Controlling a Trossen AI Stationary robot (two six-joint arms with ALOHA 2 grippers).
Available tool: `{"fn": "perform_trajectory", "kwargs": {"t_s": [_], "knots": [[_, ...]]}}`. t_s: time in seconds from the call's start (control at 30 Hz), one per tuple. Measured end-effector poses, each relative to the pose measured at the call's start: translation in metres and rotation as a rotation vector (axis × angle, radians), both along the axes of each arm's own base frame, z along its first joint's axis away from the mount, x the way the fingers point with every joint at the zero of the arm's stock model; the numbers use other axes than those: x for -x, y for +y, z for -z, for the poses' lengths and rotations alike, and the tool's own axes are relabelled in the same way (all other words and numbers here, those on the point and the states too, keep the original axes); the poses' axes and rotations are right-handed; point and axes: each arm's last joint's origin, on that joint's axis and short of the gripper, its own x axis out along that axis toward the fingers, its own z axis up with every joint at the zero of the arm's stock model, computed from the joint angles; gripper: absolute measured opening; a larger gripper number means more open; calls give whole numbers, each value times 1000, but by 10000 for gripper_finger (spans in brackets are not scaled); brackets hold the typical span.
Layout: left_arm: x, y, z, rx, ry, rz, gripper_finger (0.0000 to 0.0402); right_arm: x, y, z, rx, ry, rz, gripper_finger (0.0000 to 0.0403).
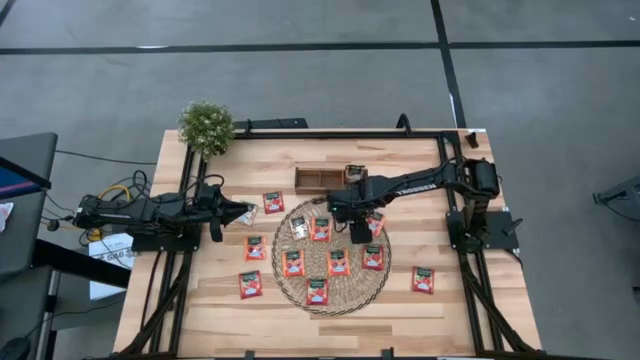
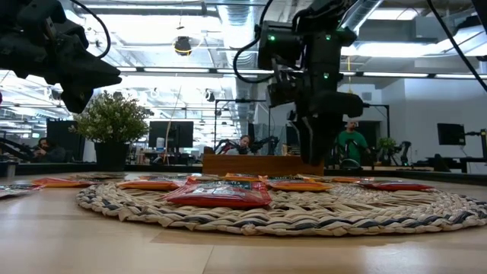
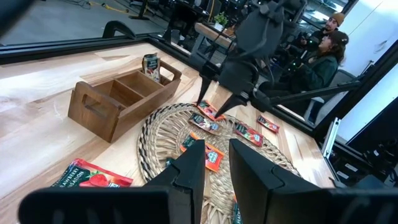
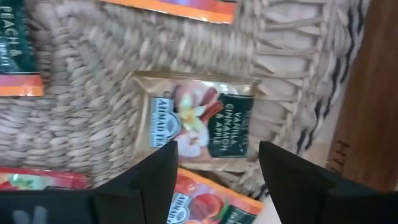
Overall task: Pick & Place Tea
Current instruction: Put the brown tea bag into the right section of the wooden organizer
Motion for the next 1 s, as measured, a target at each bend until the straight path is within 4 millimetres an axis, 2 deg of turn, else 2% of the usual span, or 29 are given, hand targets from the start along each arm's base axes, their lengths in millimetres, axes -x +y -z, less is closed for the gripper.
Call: {"fn": "perform_trajectory", "kwargs": {"t_s": [0.5,0.77,1.0], "knots": [[0,0,0,0,0,0,65,-4,-12,0,8,-50,23,189],[0,0,0,0,0,0,65,-10,-8,28,10,31,16,186],[0,0,0,-3,0,0,65,-10,-7,27,7,24,26,160]]}}
